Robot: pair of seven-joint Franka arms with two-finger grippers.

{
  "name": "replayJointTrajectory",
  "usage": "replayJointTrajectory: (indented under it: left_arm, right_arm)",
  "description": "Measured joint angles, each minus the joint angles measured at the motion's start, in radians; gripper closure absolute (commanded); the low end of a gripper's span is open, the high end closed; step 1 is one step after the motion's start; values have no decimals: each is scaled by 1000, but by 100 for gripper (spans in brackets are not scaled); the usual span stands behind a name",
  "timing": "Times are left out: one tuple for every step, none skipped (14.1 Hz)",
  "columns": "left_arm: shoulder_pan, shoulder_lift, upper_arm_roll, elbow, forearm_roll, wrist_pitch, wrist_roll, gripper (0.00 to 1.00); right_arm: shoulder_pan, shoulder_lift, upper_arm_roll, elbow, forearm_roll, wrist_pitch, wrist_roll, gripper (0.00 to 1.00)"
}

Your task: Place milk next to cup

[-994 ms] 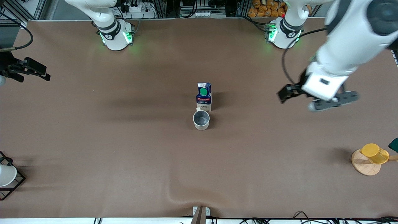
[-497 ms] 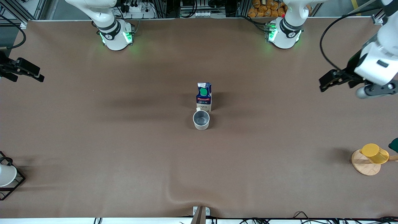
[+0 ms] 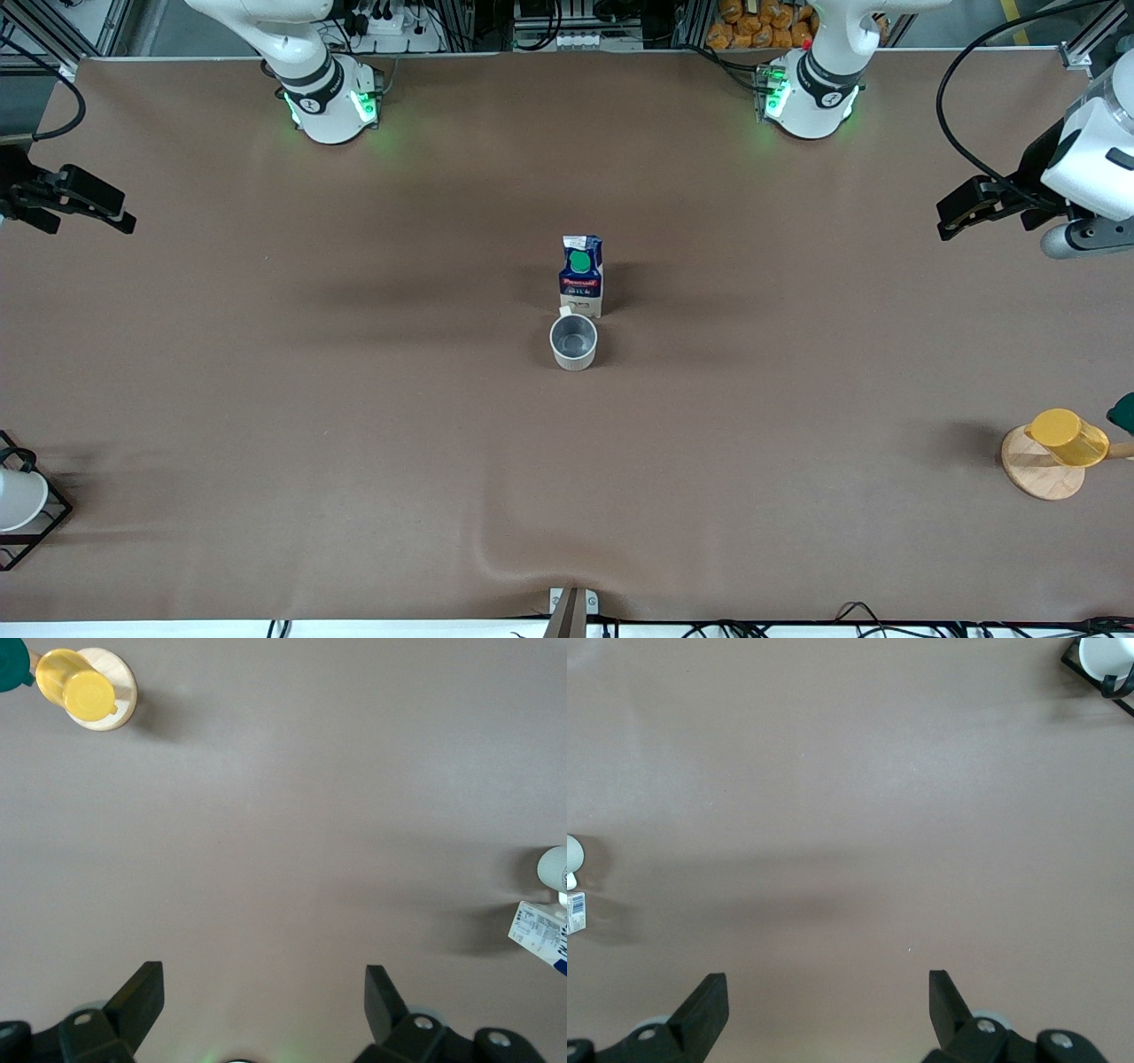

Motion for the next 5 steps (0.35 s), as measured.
replayJointTrajectory:
  left_arm:
    - [3, -3, 3, -3, 0, 0, 0, 0]
    - [12, -5, 3, -3, 0, 0, 0, 0]
    - [24, -7, 4, -3, 0, 0, 0, 0]
    - [36, -8, 3, -3, -1, 0, 1, 0]
    - [45, -9, 4, -3, -1, 0, 2, 0]
  right_arm:
    - [0, 3, 0, 2, -2, 0, 0, 0]
    - [0, 5, 0, 4, -3, 0, 0, 0]
    - [0, 7, 0, 5, -4, 0, 0, 0]
    - [0, 8, 0, 6, -5, 0, 0, 0]
    - [0, 8, 0, 7, -9, -1, 0, 0]
